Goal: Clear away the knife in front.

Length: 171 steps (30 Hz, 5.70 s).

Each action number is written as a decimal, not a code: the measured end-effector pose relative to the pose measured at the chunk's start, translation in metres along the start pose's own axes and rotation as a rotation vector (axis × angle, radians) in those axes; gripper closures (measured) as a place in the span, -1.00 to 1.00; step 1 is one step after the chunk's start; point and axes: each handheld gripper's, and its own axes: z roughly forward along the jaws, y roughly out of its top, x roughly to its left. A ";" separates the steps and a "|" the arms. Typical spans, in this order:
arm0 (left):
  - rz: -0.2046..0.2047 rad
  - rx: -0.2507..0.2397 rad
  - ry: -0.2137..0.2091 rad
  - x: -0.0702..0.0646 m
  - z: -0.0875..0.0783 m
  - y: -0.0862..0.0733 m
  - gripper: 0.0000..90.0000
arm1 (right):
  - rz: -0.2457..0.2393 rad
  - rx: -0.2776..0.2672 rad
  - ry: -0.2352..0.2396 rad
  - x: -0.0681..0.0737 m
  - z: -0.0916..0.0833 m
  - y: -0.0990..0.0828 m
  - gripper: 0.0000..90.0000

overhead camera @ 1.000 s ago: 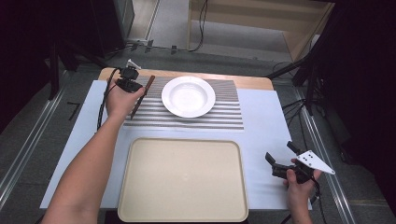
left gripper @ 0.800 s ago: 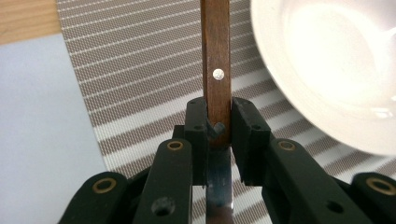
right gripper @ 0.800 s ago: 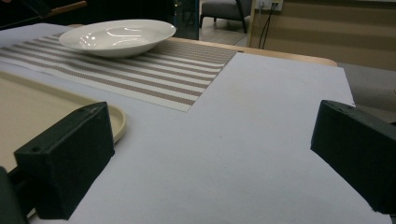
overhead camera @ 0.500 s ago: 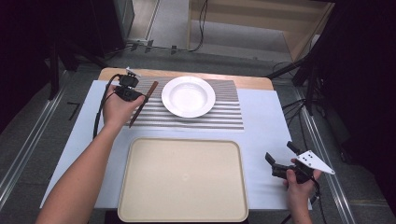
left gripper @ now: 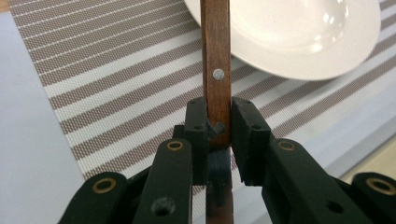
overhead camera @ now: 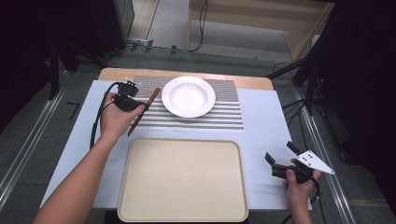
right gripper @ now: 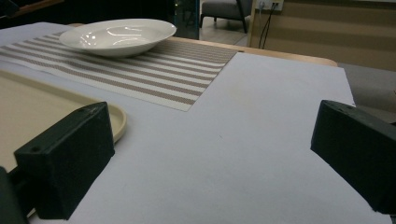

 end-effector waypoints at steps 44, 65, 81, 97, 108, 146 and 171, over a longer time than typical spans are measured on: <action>0.077 -0.038 -0.090 -0.068 -0.044 -0.101 0.70 | -0.004 0.005 -0.004 0.001 0.000 0.000 -1.00; 0.055 -0.017 -0.147 -0.088 -0.040 -0.148 0.70 | -0.007 0.007 -0.006 0.002 0.001 0.000 -1.00; 0.025 0.015 -0.149 -0.087 -0.031 -0.164 0.70 | -0.009 0.008 -0.004 0.002 0.000 0.000 -1.00; 0.217 -0.057 -0.136 -0.111 -0.020 -0.147 0.99 | -0.014 0.008 -0.002 0.002 0.001 0.000 -1.00; 0.204 -0.011 -0.084 -0.087 -0.019 -0.155 0.99 | -0.014 0.009 -0.004 0.002 0.001 0.000 -1.00; 0.136 -0.448 -0.138 -0.035 -0.065 -0.178 -1.00 | -0.015 0.010 -0.001 0.002 0.001 0.000 -1.00; 0.021 -0.522 0.004 0.032 -0.091 -0.207 -1.00 | -0.014 0.008 0.001 0.002 0.001 0.000 -1.00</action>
